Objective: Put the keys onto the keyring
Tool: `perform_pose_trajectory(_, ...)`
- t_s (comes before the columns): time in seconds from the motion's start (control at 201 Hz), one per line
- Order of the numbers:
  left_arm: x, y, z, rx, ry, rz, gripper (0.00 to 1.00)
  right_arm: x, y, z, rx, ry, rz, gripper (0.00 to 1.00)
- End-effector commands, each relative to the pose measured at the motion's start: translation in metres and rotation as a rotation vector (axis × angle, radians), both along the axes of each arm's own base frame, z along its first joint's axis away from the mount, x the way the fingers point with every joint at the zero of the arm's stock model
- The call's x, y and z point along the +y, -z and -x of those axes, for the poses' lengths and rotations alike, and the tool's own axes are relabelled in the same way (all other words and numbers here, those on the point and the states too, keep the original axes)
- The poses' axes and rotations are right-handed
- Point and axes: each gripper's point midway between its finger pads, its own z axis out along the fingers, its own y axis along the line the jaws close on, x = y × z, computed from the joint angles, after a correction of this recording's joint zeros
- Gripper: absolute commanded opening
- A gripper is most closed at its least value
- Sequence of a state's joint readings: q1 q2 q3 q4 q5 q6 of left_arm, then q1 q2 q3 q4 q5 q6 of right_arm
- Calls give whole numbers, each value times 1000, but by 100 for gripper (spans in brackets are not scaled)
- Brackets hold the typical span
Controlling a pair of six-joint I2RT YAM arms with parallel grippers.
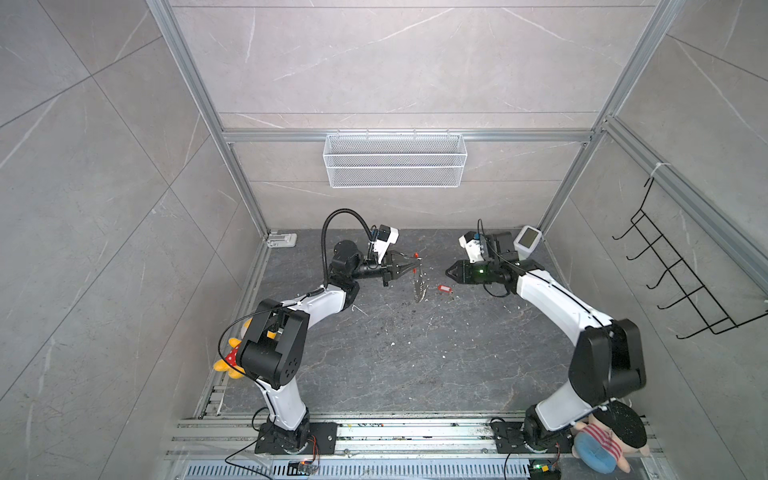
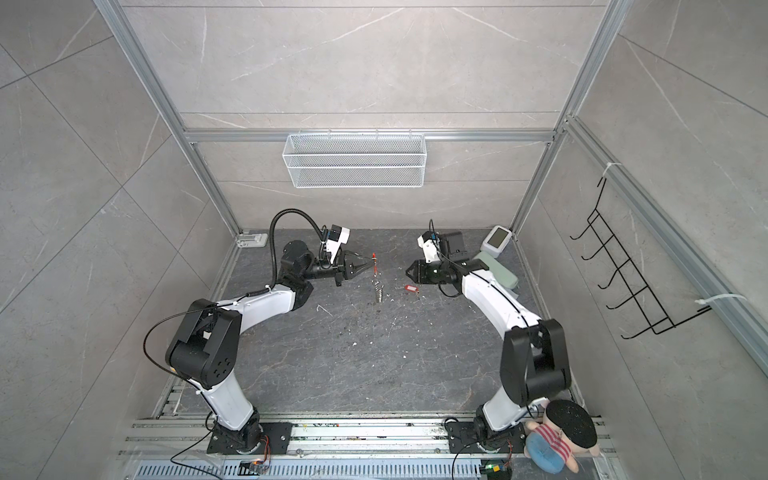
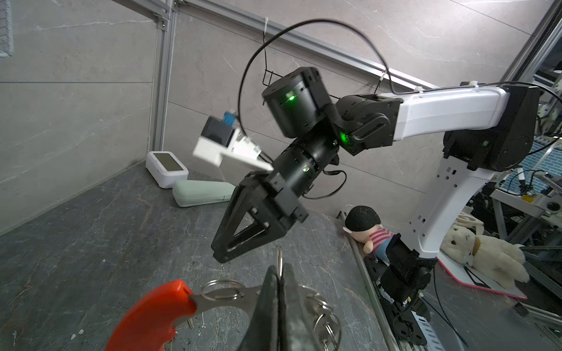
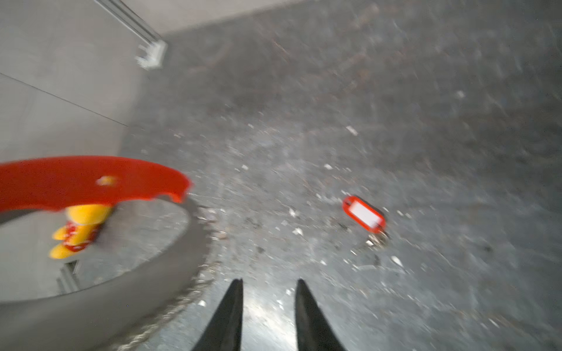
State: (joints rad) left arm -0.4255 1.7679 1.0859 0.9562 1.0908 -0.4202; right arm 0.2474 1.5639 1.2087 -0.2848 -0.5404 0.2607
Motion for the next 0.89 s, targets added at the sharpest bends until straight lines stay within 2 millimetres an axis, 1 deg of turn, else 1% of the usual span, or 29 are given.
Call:
perform_pose_trajectory(0.0, 7, -30, 9, -105, 51, 42, 0, 38, -73, 17, -211, -218, -300, 24)
perform_pose_trajectory(0.05, 8, -35, 7, -97, 57, 63, 0, 47, -88, 23, -244, -278, -367, 22)
perform_pose_trajectory(0.12, 11, -43, 2, -86, 60, 105, 0, 54, -101, 27, -272, -315, -425, 17)
perform_pose_trajectory(0.194, 15, -52, -5, -65, 60, 156, 0, 59, -112, 30, -302, -345, -473, 17)
perform_pose_trajectory(0.244, 15, -53, -13, -16, 52, 167, 0, 63, -119, 31, -313, -368, -502, 17)
perform_pose_trajectory(0.319, 13, -53, -15, -8, 55, 168, 0, 69, -127, 33, -327, -394, -525, 19)
perform_pose_trajectory(0.448, 15, -59, -15, -33, 35, 183, 0, 80, -130, 31, -327, -428, -532, 20)
perform_pose_trajectory(0.642, 14, -64, -18, 6, 40, 192, 0, 94, -130, 27, -318, -453, -537, 20)
perform_pose_trajectory(0.887, 14, -67, -17, 17, 41, 196, 0, 102, -133, 23, -320, -463, -542, 17)
